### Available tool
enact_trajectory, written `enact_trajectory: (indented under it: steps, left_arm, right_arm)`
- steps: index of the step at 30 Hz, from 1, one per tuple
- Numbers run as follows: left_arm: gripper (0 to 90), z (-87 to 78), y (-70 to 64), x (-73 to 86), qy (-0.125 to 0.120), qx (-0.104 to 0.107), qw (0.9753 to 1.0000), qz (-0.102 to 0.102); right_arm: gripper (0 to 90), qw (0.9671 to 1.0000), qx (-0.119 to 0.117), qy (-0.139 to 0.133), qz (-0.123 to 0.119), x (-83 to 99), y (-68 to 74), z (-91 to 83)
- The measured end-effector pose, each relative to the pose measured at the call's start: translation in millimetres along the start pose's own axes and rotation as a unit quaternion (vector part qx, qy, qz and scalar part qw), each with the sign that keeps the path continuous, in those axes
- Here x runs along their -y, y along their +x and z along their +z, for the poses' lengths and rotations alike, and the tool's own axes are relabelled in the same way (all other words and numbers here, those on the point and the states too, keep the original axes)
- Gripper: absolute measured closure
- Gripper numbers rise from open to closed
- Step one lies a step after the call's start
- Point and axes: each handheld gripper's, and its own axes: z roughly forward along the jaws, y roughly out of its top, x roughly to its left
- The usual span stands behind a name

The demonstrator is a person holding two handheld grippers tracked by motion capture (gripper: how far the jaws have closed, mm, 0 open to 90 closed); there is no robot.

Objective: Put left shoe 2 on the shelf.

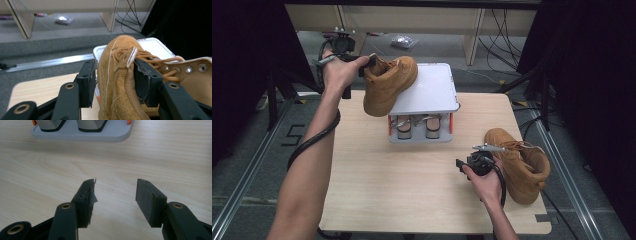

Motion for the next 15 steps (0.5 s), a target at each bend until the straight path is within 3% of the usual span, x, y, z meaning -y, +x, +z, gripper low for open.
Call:
enact_trajectory:
  steps: [3, 5, 8, 9, 12, 14, 15]
  left_arm:
    - [53.7, -9.6, -0.3, -1.8, -0.011, 0.007, 0.9999, -0.003]
    - [56.1, -15.6, 0.0, -1.1, -0.015, 0.018, 0.9997, -0.010]
    - [64.6, -25.0, 2.4, 2.8, -0.018, 0.042, 0.9988, -0.020]
    - [67.1, -29.9, 4.2, 4.7, -0.023, 0.045, 0.9985, -0.022]
    - [74.2, -41.8, 8.6, 10.3, -0.033, 0.051, 0.9979, -0.022]
    - [79.3, -50.7, 12.2, 17.6, -0.036, 0.052, 0.9979, -0.015]
    - [82.5, -54.1, 14.1, 21.8, -0.045, 0.052, 0.9976, -0.011]
  right_arm:
    - [50.0, 1.0000, 0.007, 0.003, -0.001, 0.4, 1.2, 1.5]
    - [50.0, 1.0000, 0.001, 0.002, -0.001, 0.3, 2.3, 1.0]
    - [50.0, 1.0000, 0.000, 0.001, -0.001, -0.5, 3.2, 0.1]
    - [50.1, 1.0000, -0.001, 0.001, 0.009, -0.9, 5.5, -0.4]
    - [50.2, 1.0000, 0.002, 0.000, -0.003, -2.3, 5.9, -0.8]
    - [50.2, 1.0000, -0.003, -0.003, 0.004, -2.8, 8.5, -0.2]
    - [50.2, 0.9998, 0.005, -0.002, -0.018, -4.2, 6.6, -1.3]
